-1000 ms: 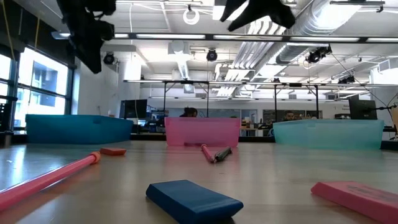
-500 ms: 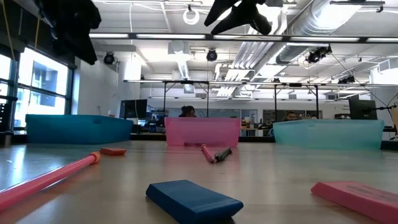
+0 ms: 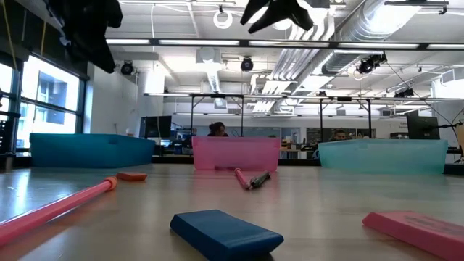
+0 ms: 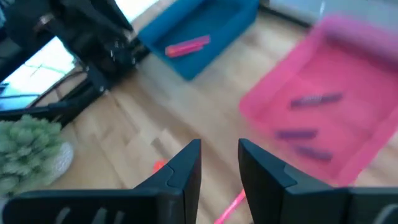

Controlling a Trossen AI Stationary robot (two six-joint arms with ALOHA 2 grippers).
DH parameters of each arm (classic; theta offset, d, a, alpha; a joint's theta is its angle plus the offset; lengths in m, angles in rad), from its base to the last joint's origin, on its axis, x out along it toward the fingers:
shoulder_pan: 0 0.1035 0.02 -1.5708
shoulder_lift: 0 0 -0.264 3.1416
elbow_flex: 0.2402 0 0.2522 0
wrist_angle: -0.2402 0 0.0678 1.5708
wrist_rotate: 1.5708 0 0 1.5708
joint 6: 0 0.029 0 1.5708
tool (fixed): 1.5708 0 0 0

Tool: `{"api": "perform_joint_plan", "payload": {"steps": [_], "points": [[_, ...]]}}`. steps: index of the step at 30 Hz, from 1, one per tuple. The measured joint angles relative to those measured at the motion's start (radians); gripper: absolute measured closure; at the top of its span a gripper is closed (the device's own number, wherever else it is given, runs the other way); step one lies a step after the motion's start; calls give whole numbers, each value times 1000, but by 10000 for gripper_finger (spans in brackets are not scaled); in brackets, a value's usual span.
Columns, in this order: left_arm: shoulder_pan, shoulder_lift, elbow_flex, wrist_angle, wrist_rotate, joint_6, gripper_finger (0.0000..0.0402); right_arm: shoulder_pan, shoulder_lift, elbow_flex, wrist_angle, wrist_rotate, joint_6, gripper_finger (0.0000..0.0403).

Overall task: Sort crayons/erasers/pens/pencils in bins
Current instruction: Put the black pen into the orange bin

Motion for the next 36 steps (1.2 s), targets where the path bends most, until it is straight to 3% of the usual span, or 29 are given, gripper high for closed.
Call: {"api": "perform_joint_plan", "payload": {"steps": [11,20,32,36], "points": [[-16,2,0,-13,-55,0,332,27,119,-1,-204,-138,349,304],[-16,2,0,-13,-64,24,332,43,204,-1,-197,-139,493,302],[-16,2,0,-13,-64,27,332,42,328,-2,-197,-159,650,237],[-16,2,0,-13,-64,27,332,35,364,-2,-195,-187,710,231]]}}
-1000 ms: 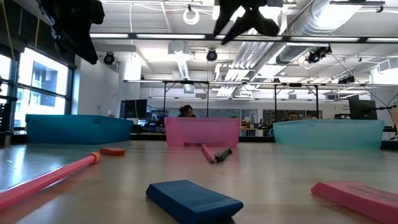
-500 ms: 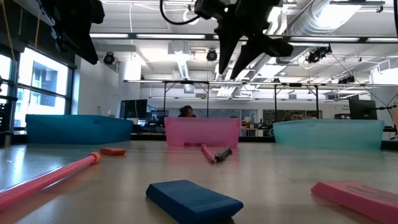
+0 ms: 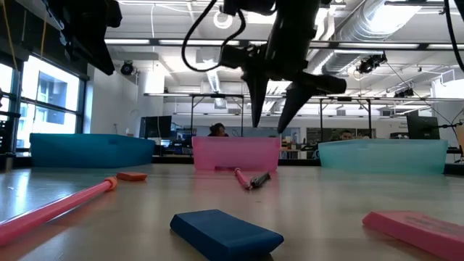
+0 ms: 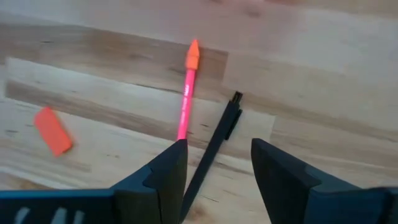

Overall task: Sort crayons/erasers/pens/pencils in bins
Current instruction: Put the black pen into the orange bin

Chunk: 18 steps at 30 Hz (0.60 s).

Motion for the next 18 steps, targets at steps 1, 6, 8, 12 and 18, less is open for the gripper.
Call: {"api": "perform_joint_plan", "payload": {"steps": [1,6,8,12,18], "points": [[0,0,0,0,0,0,332,-1,8,0,1,-5,8,232],[0,0,0,0,-1,0,332,-3,42,0,13,-9,42,241],[0,0,0,0,-1,0,332,-3,53,0,24,-9,52,245],[0,0,0,1,-2,0,332,-4,74,0,32,-13,72,252],[0,0,0,1,-3,0,332,-7,101,0,34,-13,78,254]]}}
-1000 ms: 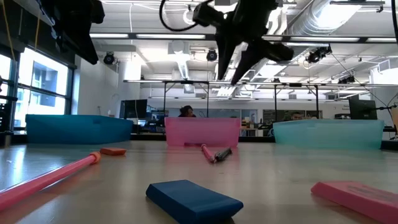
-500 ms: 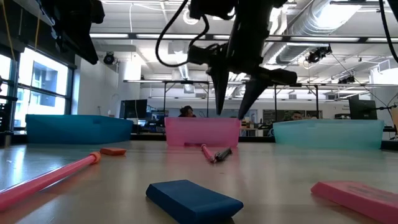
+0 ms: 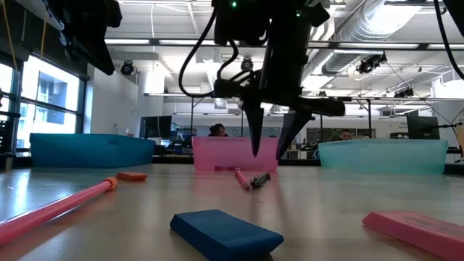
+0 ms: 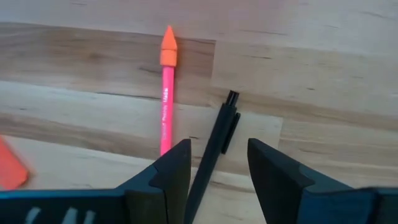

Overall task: Sort crayons/erasers/pens/pencils in bins
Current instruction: Put the black pen into the orange bin

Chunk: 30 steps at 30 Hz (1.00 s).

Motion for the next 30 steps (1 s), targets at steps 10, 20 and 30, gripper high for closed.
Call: {"api": "perform_joint_plan", "payload": {"steps": [10,20,30], "points": [[0,0,0,0,0,0,332,-1,54,0,16,-12,0,254],[0,0,0,0,0,19,332,-16,70,0,6,-35,-3,255],[0,0,0,0,0,39,332,-20,71,0,-55,-63,-38,313]]}}
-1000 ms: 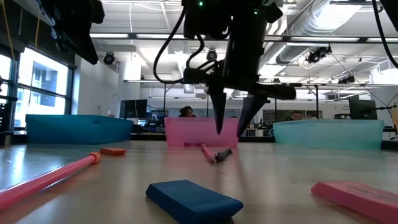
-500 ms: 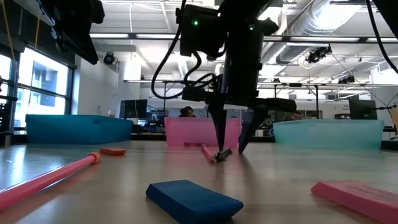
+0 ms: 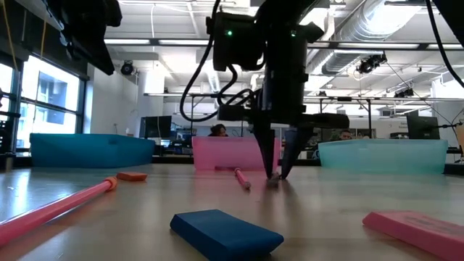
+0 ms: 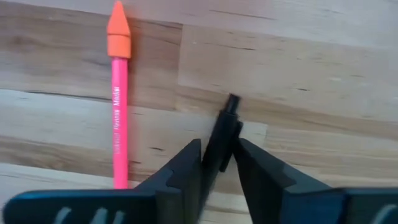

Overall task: Sort crayons/erasers/pens/pencils in bins
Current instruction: Put the black pen into the orange bin

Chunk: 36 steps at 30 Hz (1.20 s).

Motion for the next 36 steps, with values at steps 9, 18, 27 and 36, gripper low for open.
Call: {"api": "perform_joint_plan", "payload": {"steps": [9,18,27,36], "points": [[0,0,0,0,0,6,332,0,2,-1,-34,-14,-72,363],[0,0,0,0,0,6,332,15,-6,-3,-42,-25,-217,371],[0,0,0,-1,2,6,332,85,-70,-7,-64,-40,-261,377],[0,0,0,2,2,6,332,153,-187,-6,-85,100,-258,377]]}}
